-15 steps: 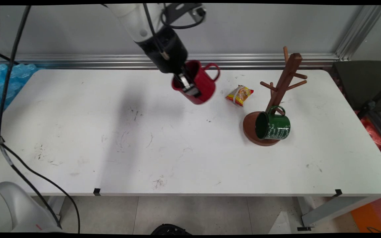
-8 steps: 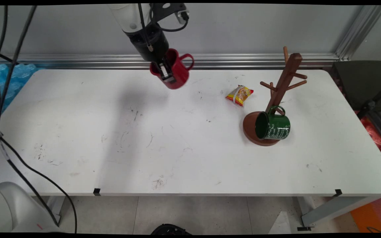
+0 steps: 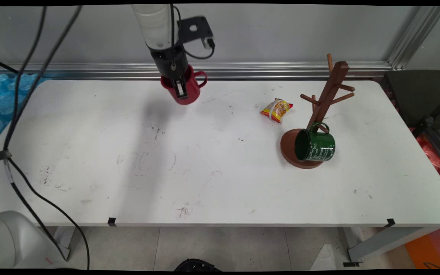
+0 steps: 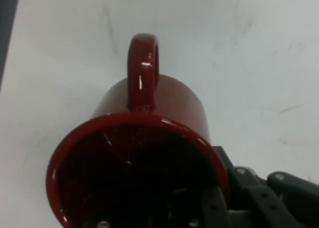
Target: Place the picked object on the table
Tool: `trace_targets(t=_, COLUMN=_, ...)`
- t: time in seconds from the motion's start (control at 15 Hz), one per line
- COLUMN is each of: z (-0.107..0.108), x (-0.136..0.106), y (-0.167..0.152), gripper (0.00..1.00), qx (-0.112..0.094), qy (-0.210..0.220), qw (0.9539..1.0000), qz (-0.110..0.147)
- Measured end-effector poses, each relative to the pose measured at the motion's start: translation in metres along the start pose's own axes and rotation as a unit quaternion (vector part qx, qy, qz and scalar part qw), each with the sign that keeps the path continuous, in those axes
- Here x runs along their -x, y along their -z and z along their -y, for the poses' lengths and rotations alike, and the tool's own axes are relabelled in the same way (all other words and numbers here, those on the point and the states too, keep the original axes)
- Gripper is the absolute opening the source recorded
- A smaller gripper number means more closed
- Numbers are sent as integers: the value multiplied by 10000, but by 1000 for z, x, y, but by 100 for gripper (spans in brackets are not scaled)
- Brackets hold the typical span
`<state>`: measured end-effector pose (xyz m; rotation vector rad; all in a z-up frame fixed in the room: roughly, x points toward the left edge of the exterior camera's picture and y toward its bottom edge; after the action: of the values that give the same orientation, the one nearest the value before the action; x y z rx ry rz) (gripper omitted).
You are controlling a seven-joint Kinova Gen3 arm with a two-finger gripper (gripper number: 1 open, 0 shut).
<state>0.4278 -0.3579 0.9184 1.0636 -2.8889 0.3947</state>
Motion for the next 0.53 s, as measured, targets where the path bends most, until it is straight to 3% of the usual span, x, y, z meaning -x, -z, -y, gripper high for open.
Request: trace_targets(t=0.53, z=3, x=-3, y=-48, gripper=0, qx=183, qy=-391, qw=9974, qz=573)
